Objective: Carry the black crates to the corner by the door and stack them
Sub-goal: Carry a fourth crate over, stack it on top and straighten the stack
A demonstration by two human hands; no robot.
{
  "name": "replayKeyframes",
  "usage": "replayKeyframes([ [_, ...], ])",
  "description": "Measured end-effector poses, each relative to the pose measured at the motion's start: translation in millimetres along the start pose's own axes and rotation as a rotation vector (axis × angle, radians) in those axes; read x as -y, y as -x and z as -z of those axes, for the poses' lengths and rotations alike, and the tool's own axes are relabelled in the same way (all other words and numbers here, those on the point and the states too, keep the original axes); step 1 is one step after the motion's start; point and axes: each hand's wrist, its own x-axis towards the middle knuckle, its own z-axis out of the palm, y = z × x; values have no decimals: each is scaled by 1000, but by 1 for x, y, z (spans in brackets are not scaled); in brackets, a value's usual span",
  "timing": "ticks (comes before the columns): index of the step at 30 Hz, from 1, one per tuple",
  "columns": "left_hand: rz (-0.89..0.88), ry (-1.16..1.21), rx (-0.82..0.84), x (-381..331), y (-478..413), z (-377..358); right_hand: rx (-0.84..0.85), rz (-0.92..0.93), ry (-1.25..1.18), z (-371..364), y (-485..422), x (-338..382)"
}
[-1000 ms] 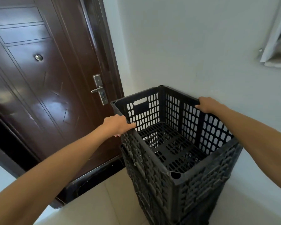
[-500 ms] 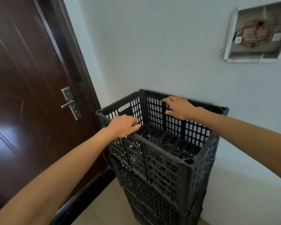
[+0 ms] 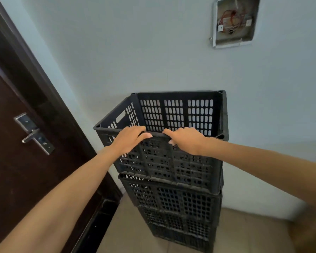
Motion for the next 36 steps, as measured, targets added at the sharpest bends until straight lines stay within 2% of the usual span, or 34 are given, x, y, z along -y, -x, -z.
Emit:
replayKeyframes([
  [4,-10,-19,-10,-10,5,3,22,7,-69,3,7,-6],
  [11,-26,-21,1,-22,7,4,-12,-8,-27,-3,10,-13],
  [17,-77,35,103,-18,-11,10,-135,9,55,-12,11,-14],
  [20,-11,167,129,-31,-23,8,-46,-22,7,-8,10,-15],
  [23,-74,58,148,-38,-31,1,47,-36,-28,-1,16,-23],
  [26,-122,85,165,-51,-40,3,-36,-125,-49,10,32,-43],
  [29,-206,169,133,-101,-57,-3,-126,-302,-76,10,49,-72],
  [32,-218,160,185,-140,-73,-15,-46,-377,-114,-3,58,-86],
  [36,-205,152,272,-140,-78,-16,-36,-365,-148,-12,58,-88],
])
